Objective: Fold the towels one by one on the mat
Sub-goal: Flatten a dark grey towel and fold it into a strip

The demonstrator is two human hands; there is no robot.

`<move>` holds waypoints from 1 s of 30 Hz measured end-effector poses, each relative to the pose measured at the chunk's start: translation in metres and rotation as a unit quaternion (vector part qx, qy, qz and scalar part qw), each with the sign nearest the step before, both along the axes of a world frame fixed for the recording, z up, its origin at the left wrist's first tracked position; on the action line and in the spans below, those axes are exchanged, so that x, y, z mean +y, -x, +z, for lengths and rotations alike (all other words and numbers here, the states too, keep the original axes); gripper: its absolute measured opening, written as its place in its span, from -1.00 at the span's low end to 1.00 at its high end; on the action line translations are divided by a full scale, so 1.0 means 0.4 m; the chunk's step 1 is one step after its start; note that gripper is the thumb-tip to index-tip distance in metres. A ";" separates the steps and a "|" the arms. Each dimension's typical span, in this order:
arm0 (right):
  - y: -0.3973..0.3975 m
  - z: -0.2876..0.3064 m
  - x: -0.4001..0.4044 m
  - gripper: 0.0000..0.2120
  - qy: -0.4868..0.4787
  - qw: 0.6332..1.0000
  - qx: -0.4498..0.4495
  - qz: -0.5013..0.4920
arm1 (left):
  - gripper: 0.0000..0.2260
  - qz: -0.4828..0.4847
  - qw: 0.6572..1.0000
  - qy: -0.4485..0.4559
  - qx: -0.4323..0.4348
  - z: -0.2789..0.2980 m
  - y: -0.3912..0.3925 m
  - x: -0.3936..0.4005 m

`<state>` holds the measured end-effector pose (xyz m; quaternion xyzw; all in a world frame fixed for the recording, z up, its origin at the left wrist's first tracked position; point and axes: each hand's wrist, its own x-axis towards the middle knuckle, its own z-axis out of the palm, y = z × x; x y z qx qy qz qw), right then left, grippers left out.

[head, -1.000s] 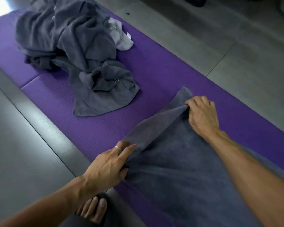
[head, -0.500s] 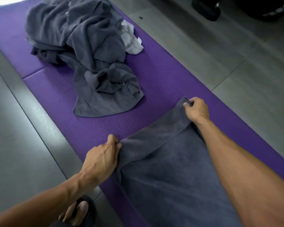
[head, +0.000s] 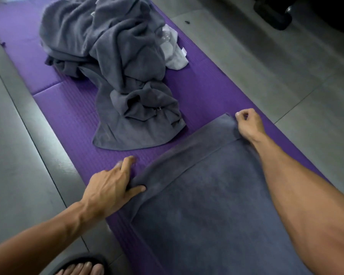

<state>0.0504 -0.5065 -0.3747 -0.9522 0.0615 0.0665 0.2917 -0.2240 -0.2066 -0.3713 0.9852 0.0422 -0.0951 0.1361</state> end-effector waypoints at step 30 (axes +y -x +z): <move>0.243 -0.021 0.193 -0.61 0.220 0.888 -0.186 0.360 | -0.70 0.030 0.999 0.003 -0.021 -0.014 0.008 -0.048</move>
